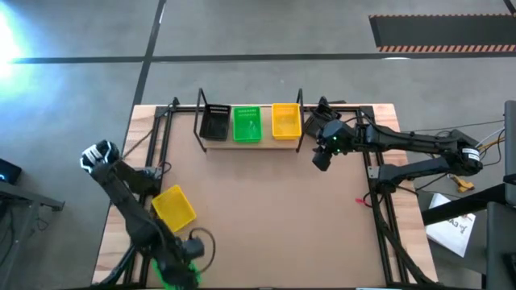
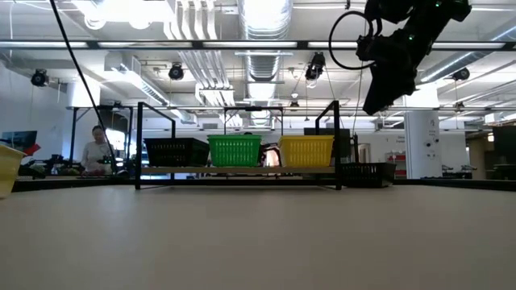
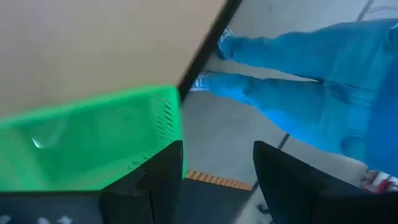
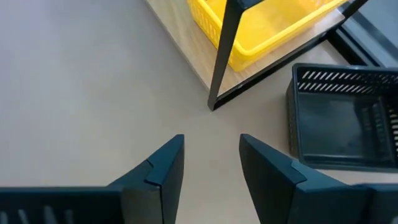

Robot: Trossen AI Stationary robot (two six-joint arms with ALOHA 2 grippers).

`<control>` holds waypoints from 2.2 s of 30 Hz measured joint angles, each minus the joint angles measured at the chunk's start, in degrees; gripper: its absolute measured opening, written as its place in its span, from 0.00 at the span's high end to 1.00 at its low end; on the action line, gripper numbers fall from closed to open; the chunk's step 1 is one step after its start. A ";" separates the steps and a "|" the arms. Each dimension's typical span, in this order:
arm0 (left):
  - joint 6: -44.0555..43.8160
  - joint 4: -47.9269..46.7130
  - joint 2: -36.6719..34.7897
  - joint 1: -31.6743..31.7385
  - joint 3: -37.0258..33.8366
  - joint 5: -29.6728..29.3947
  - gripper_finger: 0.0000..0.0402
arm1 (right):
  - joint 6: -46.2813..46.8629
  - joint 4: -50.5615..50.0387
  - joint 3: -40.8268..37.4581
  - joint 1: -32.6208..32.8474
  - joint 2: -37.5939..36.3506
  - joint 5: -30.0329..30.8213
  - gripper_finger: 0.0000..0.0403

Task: Stack baskets on shelf by color
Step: Stack the green basket on the green basket on the shelf

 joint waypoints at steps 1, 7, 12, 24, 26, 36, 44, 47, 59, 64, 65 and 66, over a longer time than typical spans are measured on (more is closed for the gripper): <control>-2.34 1.22 1.23 -0.86 0.00 0.05 0.55 | -0.48 0.03 0.00 0.00 0.01 0.00 0.64; -19.72 10.93 7.12 -3.64 -0.72 3.46 0.55 | -4.21 0.03 -0.01 0.00 0.01 0.01 0.66; -24.43 12.86 8.64 -4.17 -0.85 7.11 0.55 | -7.31 0.16 -0.09 0.00 0.03 0.01 0.68; -24.43 11.56 10.09 -6.01 -1.79 9.75 0.55 | -9.86 -0.22 -0.11 -0.02 0.03 0.01 0.70; -24.39 11.73 11.25 -5.98 -2.01 9.10 0.55 | -9.84 -0.23 -0.12 -0.02 0.03 0.02 0.70; -22.75 8.19 14.21 -2.72 -2.64 0.05 0.55 | -9.83 -0.21 -0.13 -0.02 0.03 0.01 0.71; -12.06 -1.30 10.87 6.38 -2.92 -8.70 0.55 | -10.86 -0.03 -0.13 -0.02 0.03 0.01 0.71; -7.43 -0.09 9.72 8.96 -2.16 -8.56 0.55 | -10.83 -0.38 -0.13 -0.02 0.03 0.01 0.72; -21.86 -1.57 9.60 6.82 2.52 -3.41 0.55 | -11.49 -0.19 -0.13 -0.02 -0.01 0.01 0.74; -33.65 -1.93 12.07 6.75 1.16 -4.52 0.55 | -11.47 -0.20 -0.15 -0.02 -0.01 0.01 0.73; -34.40 -1.95 12.78 6.87 1.16 -4.69 0.55 | -11.48 -0.19 -0.15 -0.02 -0.01 0.00 0.74; -34.92 -1.97 13.54 7.00 1.16 -4.81 0.55 | -11.49 -0.19 -0.15 -0.02 -0.04 0.01 0.74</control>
